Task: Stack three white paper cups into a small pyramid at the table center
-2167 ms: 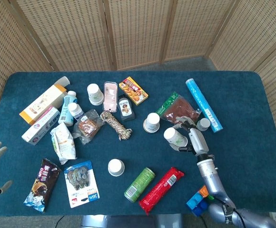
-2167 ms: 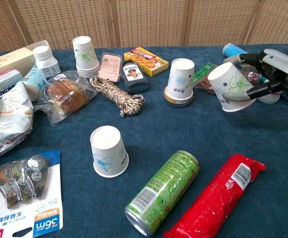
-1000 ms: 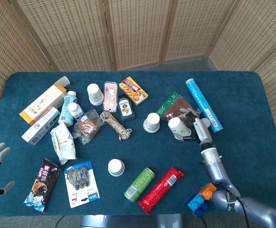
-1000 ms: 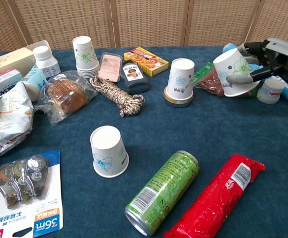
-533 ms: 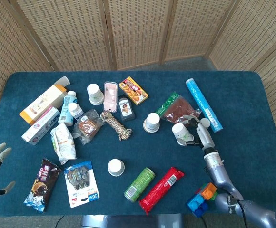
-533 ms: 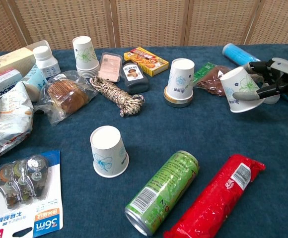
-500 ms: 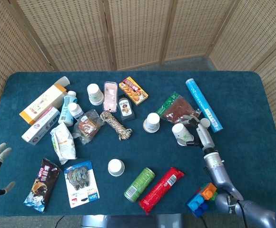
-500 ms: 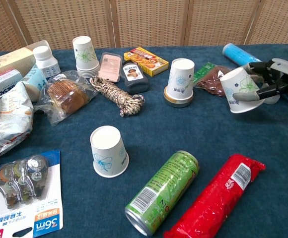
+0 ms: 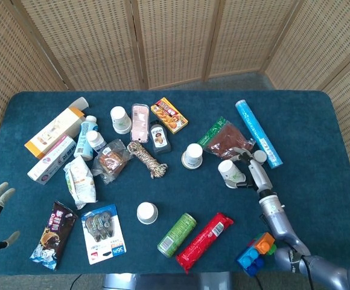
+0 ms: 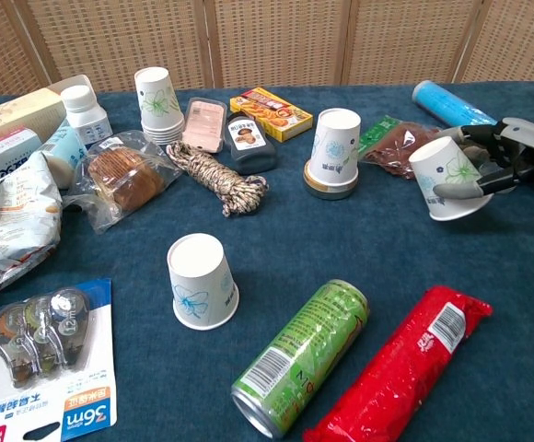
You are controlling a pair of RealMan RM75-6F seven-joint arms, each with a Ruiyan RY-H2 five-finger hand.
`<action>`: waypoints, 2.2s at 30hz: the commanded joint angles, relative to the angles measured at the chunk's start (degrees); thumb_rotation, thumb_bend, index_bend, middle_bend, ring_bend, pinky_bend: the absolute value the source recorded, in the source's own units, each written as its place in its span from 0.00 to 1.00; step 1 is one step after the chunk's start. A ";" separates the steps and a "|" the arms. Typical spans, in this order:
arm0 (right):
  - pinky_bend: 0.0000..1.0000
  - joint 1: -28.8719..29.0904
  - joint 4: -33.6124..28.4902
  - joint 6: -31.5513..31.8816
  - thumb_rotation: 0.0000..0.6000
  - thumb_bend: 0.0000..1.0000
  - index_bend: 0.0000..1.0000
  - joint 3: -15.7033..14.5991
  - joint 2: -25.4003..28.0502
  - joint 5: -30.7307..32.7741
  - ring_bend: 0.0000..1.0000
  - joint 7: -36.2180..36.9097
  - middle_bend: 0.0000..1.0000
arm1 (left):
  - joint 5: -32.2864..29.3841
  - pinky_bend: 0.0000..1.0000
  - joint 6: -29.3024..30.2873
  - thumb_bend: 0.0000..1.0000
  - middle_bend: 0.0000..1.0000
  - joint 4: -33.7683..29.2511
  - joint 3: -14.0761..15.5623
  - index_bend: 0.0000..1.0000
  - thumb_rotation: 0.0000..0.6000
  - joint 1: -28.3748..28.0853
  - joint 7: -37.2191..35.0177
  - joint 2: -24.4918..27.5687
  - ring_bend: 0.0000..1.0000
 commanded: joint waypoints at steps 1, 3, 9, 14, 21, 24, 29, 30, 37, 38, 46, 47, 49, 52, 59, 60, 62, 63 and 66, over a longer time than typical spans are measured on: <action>0.00 -0.31 0.18 0.54 1.00 0.29 0.37 -0.26 0.24 -0.49 0.00 0.68 0.12 | 0.03 0.00 0.01 0.27 0.00 -0.02 0.01 0.00 1.00 -0.01 -0.10 0.04 0.00; 0.00 -0.61 0.10 1.17 1.00 0.34 0.36 -0.52 0.57 -1.07 0.00 1.55 0.12 | 0.04 0.00 0.05 0.27 0.00 -0.02 0.01 0.00 1.00 0.00 -0.13 0.07 0.00; 0.00 -1.26 1.08 2.66 1.00 0.40 0.33 -1.71 1.20 -2.89 0.00 3.19 0.11 | 0.27 0.00 0.09 0.27 0.00 0.00 0.13 0.00 1.00 0.03 0.01 0.02 0.00; 0.00 -1.43 2.38 3.13 1.00 0.42 0.30 -2.26 1.21 -3.65 0.00 4.72 0.10 | 0.30 0.00 0.13 0.27 0.00 -0.13 0.14 0.00 1.00 0.05 0.24 -0.05 0.00; 0.00 -1.64 4.16 3.95 1.00 0.45 0.25 -2.97 0.99 -4.60 0.00 6.44 0.09 | 0.27 0.00 0.08 0.27 0.00 -0.15 0.16 0.00 1.00 0.06 0.61 -0.18 0.00; 0.00 -1.74 4.88 4.30 1.00 0.46 0.21 -3.53 0.93 -5.28 0.00 7.36 0.08 | 0.36 0.00 0.11 0.27 0.00 -0.13 0.18 0.00 1.00 0.05 0.58 -0.19 0.00; 0.00 -1.80 5.86 4.86 1.00 0.47 0.14 -4.23 0.79 -6.14 0.00 8.06 0.07 | 0.43 0.00 0.13 0.27 0.00 -0.13 0.23 0.00 1.00 0.06 0.47 -0.17 0.00; 0.00 -1.82 5.99 4.94 1.00 0.47 0.13 -4.33 0.78 -6.24 0.00 8.18 0.06 | 0.44 0.00 0.16 0.27 0.00 -0.11 0.22 0.00 1.00 0.06 0.43 -0.15 0.00; 0.00 -2.13 6.30 5.55 1.00 0.47 0.11 -4.29 0.99 -6.05 0.00 9.07 0.06 | 0.53 0.00 0.23 0.27 0.00 -0.11 0.26 0.00 1.00 0.08 0.24 -0.09 0.00; 0.00 -2.17 6.29 5.75 1.00 0.47 0.11 -4.20 1.10 -6.03 0.00 9.15 0.06 | 0.55 0.00 0.23 0.27 0.00 -0.10 0.27 0.00 1.00 0.08 0.24 -0.09 0.00; 0.00 -2.38 3.11 7.51 0.96 0.47 0.09 -4.30 4.21 -7.01 0.00 7.29 0.05 | 0.47 0.00 -0.02 0.27 0.00 -0.12 0.26 0.00 1.00 -0.03 0.56 -0.18 0.00; 0.00 -2.32 2.48 7.54 0.95 0.47 0.09 -4.24 4.70 -7.02 0.00 6.83 0.04 | 0.47 0.00 -0.08 0.27 0.00 -0.12 0.28 0.00 1.00 -0.06 0.66 -0.21 0.00; 0.00 -2.07 1.01 7.52 0.91 0.46 0.08 -4.15 5.98 -7.19 0.00 5.46 0.04 | 0.56 0.00 -0.12 0.27 0.00 -0.17 0.31 0.00 1.00 -0.08 0.76 -0.25 0.00; 0.00 -1.70 0.08 8.23 0.89 0.46 0.08 -4.12 7.57 -7.88 0.00 1.55 0.03 | 0.58 0.00 -0.12 0.27 0.00 -0.23 0.33 0.00 1.00 -0.08 0.76 -0.26 0.00; 0.00 -1.94 -3.03 9.58 0.86 0.45 0.08 -3.89 11.26 -7.98 0.00 -4.50 0.03 | 0.61 0.00 -0.31 0.27 0.00 -0.22 0.43 0.00 1.00 -0.15 0.81 -0.25 0.00; 0.00 -2.05 -3.52 9.67 0.87 0.45 0.08 -3.97 11.87 -7.98 0.00 -5.20 0.03 | 0.64 0.00 -0.33 0.27 0.00 -0.22 0.45 0.00 1.00 -0.16 0.77 -0.23 0.00; 0.00 -2.22 -4.49 9.66 0.87 0.45 0.08 -4.13 12.88 -7.95 0.00 -5.89 0.03 | 0.62 0.00 -0.32 0.27 0.00 -0.22 0.44 0.00 1.00 -0.17 0.71 -0.20 0.00; 0.00 -2.33 -5.21 9.59 0.87 0.45 0.08 -4.30 13.63 -7.98 0.00 -6.26 0.03 | 0.62 0.00 -0.30 0.27 0.00 -0.22 0.43 0.00 1.00 -0.17 0.63 -0.17 0.00; 0.00 -2.59 -6.55 9.63 0.86 0.45 0.08 -5.02 15.53 -8.59 0.00 -8.01 0.03 | 0.67 0.00 -0.24 0.27 0.00 -0.20 0.47 0.00 1.00 -0.15 0.49 -0.11 0.00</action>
